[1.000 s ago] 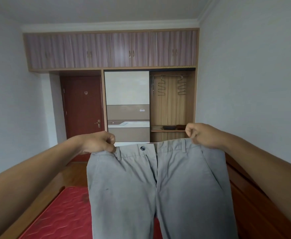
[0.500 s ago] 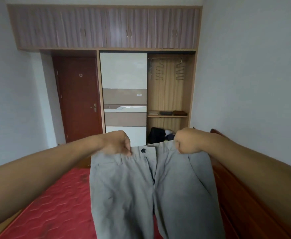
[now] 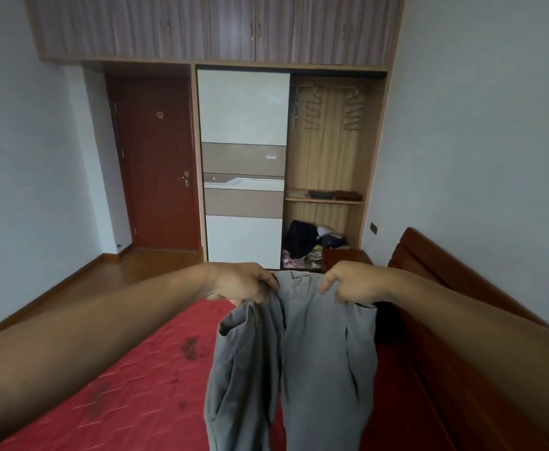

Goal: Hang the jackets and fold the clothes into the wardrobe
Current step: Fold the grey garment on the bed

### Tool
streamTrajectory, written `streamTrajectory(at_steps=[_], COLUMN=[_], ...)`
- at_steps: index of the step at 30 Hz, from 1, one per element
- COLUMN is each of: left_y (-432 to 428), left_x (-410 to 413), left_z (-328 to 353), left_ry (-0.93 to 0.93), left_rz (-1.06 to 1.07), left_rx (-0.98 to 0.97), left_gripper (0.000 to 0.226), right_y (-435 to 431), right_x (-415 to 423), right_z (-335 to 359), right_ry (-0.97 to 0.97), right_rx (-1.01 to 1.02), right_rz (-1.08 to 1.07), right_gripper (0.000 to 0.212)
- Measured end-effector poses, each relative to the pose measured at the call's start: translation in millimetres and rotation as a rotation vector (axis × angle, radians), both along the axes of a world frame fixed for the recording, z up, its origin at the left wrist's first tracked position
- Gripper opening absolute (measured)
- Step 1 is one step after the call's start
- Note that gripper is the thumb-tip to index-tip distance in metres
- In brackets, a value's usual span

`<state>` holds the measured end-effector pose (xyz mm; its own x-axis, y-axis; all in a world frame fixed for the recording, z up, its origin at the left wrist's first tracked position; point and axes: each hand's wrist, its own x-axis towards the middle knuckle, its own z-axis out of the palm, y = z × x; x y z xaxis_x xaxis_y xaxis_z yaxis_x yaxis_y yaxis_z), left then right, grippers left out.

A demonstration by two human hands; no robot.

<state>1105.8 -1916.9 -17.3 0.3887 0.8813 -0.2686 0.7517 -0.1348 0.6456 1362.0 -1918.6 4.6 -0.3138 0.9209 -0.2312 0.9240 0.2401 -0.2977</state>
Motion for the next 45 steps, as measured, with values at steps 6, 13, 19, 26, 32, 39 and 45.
streamTrajectory(at_steps=[6, 13, 19, 26, 32, 39, 45], left_y=[-4, 0, 2, -6, -20, -50, -63], left_x=[20, 31, 31, 38, 34, 5, -4], left_z=[-12, -23, -32, -40, -34, -40, -39], left_ry=[-0.257, -0.584, -0.693, -0.741, -0.757, -0.291, -0.093], left_rz=[0.089, 0.186, 0.174, 0.111, -0.011, -0.272, -0.324], left_rx=[-0.080, -0.204, -0.147, -0.114, -0.113, 0.580, 0.751], left_gripper=[0.044, 0.034, 0.041, 0.054, 0.044, 0.016, 0.042], right_y=[-2, -25, -23, -6, 0, 10, 9], right_x=[-7, -31, -36, -26, -11, 10, 15], right_z=[-20, -42, -59, -76, -70, -64, -54], right_ry=[0.321, 0.823, 1.092, 1.025, 0.881, 0.969, 0.960], right_rx=[-0.035, -0.111, -0.148, -0.015, 0.098, 0.280, 0.323], right_rz=[-0.078, -0.173, -0.227, -0.133, -0.043, -0.155, -0.166], right_gripper=[0.056, 0.039, 0.047, 0.045, 0.022, 0.018, 0.019])
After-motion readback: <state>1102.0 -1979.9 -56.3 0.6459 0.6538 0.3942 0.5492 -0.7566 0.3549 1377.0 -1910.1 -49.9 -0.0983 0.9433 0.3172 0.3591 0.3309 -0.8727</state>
